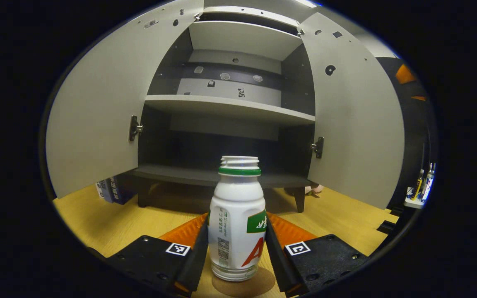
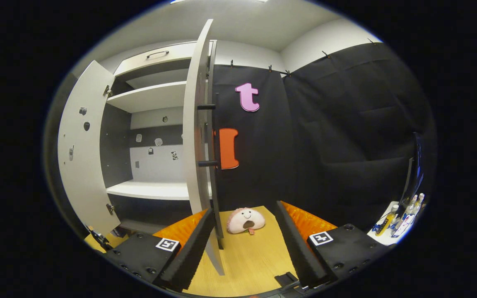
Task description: Grasp the bottle in the cabinet with the left hand and place it on the coaster, then close the right door with the right hand and the left door with the left hand.
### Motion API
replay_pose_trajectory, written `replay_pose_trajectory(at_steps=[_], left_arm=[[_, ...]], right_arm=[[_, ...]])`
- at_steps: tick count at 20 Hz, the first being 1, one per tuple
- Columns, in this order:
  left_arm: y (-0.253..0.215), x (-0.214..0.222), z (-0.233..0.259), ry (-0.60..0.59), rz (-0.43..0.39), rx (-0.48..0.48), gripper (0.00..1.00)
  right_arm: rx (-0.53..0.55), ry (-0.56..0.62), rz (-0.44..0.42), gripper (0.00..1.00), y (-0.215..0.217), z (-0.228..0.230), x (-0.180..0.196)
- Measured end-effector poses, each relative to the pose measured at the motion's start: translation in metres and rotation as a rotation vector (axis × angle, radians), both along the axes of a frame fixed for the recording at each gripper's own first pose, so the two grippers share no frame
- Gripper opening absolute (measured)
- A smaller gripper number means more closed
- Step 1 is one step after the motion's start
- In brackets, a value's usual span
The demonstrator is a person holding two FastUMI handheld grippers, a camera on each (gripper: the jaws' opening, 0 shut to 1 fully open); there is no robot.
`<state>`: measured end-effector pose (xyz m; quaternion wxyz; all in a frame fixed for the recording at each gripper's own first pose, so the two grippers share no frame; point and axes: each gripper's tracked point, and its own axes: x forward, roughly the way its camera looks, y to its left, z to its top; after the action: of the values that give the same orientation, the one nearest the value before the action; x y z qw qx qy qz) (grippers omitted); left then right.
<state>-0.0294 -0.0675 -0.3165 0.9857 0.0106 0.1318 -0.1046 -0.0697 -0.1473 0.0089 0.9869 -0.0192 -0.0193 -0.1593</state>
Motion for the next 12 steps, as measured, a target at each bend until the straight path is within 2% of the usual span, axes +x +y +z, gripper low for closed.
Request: replay_pose_trajectory(at_steps=[1, 5, 10, 11, 12], left_arm=[[-0.002, 0.006, 0.005, -0.04, -0.005, -0.005, 0.7], [-0.002, 0.0, 0.003, -0.038, -0.012, -0.004, 0.69], [-0.005, -0.003, 0.001, -0.013, -0.025, -0.008, 0.75], [-0.005, -0.005, 0.001, -0.005, -0.03, -0.009, 0.82], [-0.008, -0.004, 0.0, 0.003, -0.03, -0.014, 0.81]], right_arm=[[0.003, 0.004, 0.007, 0.98, 0.002, -0.001, 0.003], [0.014, 0.015, 0.013, 0.98, 0.005, -0.005, 0.011], [0.008, 0.037, 0.017, 0.98, 0.007, -0.015, 0.013], [0.008, 0.039, 0.016, 0.98, 0.007, -0.016, 0.013], [0.01, 0.041, 0.018, 0.98, 0.007, -0.017, 0.014]])
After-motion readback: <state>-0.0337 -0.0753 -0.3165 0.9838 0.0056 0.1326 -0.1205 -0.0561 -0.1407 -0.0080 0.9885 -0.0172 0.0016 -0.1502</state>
